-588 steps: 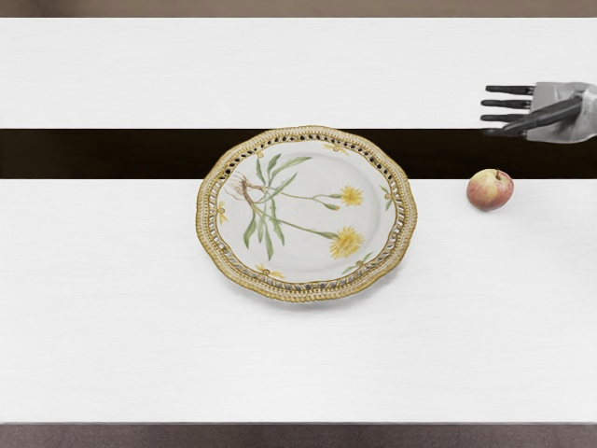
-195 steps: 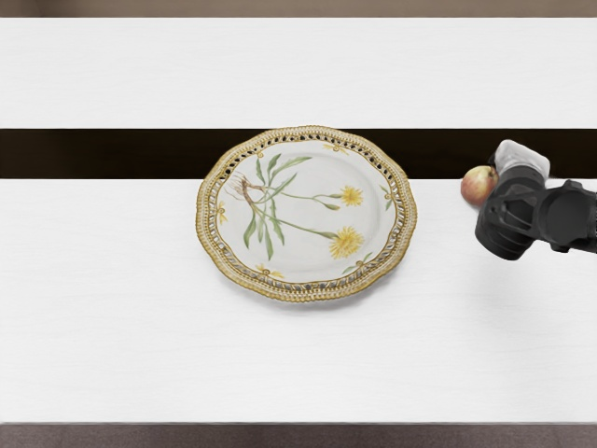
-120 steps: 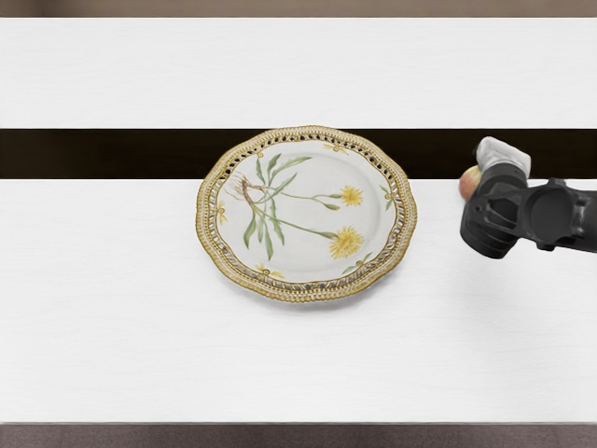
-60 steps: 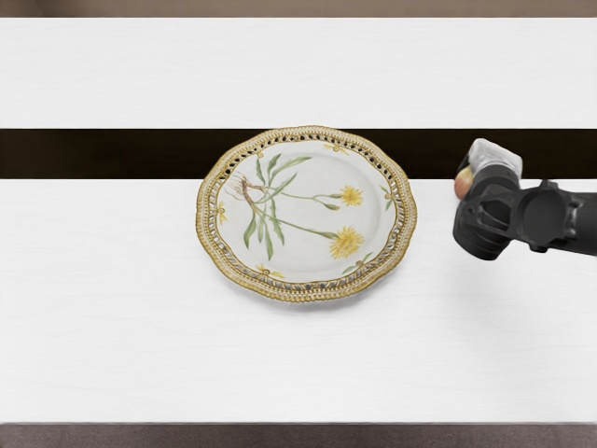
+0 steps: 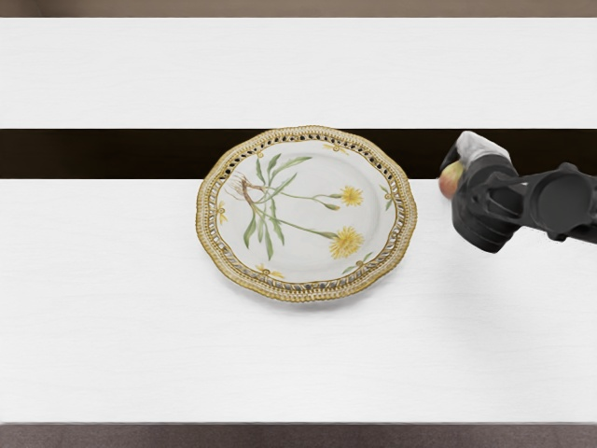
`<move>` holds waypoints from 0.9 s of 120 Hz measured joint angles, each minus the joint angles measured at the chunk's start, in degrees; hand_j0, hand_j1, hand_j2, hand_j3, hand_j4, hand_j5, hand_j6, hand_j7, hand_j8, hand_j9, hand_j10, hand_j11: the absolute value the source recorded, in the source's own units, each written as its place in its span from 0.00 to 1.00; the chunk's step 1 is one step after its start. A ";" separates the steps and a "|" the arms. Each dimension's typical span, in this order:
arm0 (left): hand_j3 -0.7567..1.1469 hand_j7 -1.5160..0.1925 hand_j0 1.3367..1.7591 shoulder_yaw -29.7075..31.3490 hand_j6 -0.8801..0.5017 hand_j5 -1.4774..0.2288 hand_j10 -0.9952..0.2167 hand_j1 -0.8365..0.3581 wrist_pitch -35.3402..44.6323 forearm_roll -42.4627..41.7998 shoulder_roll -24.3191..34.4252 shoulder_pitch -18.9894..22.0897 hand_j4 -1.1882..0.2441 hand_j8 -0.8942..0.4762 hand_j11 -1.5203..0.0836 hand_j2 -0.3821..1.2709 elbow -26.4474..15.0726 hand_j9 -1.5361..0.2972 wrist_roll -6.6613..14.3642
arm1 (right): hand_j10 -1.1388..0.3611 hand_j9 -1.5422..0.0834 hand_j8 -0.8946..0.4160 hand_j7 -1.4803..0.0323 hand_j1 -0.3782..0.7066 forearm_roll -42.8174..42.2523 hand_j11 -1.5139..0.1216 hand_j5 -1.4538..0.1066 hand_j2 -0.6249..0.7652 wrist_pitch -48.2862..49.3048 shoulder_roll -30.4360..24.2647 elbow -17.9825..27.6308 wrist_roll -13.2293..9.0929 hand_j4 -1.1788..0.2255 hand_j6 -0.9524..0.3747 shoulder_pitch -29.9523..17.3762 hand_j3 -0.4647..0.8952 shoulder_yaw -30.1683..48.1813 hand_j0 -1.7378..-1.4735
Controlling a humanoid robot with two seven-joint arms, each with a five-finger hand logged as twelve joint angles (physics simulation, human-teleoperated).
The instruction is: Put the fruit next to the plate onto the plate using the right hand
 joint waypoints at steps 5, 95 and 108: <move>0.40 0.87 0.76 0.00 0.62 0.85 0.81 0.97 0.00 0.00 0.00 0.00 0.82 0.64 0.93 0.23 0.00 0.82 0.00 | 0.48 0.35 0.46 0.36 0.54 -0.01 0.33 0.31 0.64 -0.02 -1.06 1.64 0.00 0.39 0.45 1.26 0.34 0.01 0.32; 0.40 0.87 0.76 0.00 0.62 0.85 0.81 0.97 0.00 0.01 0.00 0.00 0.82 0.64 0.93 0.23 0.01 0.82 0.00 | 0.47 0.33 0.46 0.35 0.50 2.27 0.29 0.25 0.65 0.12 3.26 15.75 0.10 0.37 0.44 17.44 0.34 5.40 0.30; 0.40 0.87 0.76 0.00 0.62 0.85 0.81 0.97 0.00 0.00 0.00 0.00 0.82 0.64 0.93 0.23 0.01 0.82 0.00 | 0.48 0.33 0.47 0.35 0.51 2.52 0.29 0.25 0.65 0.12 7.36 14.19 0.11 0.37 0.44 17.38 0.34 6.27 0.30</move>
